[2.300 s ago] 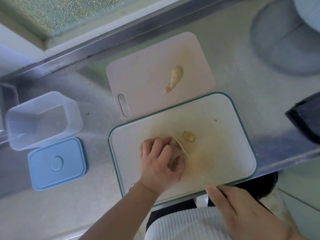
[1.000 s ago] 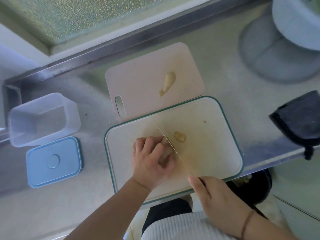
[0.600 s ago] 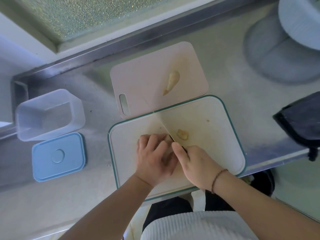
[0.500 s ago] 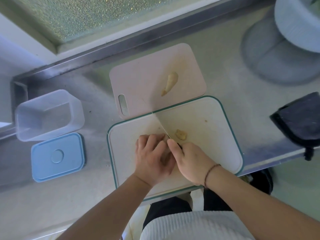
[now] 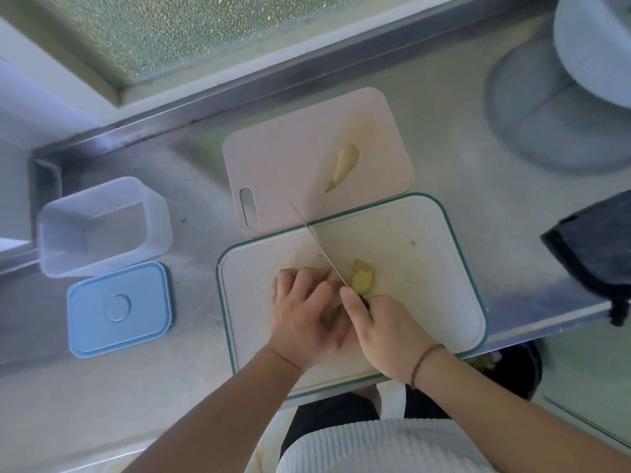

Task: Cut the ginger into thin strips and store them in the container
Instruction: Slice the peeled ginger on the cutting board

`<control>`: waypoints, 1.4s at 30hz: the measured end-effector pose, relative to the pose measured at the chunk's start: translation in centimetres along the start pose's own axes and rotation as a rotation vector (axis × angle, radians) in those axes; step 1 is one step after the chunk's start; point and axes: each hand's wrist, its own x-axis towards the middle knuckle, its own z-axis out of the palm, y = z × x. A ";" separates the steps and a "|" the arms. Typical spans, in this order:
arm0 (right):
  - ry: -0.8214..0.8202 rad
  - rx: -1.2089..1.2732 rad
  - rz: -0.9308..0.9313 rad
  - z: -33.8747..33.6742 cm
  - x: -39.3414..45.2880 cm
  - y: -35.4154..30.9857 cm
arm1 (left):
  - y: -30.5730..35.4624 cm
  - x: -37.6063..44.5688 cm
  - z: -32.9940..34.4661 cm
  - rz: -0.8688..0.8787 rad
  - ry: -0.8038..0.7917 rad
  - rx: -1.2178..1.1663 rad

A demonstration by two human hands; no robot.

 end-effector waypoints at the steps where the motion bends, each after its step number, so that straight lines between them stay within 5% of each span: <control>1: 0.008 0.012 -0.011 -0.2 0.2 0.0 | -0.1 -0.1 0.0 0.004 0.007 0.001; 23: 0.083 0.053 0.085 -0.8 -6.4 0.0 | -0.1 -0.3 0.1 -0.042 0.025 -0.057; 37: -0.030 0.033 0.055 -1.5 -2.6 -2.2 | 0.0 0.2 0.0 -0.001 0.051 -0.080; 42: -0.030 0.014 0.181 -1.3 -6.2 -0.9 | -0.2 0.1 0.1 0.014 0.039 -0.059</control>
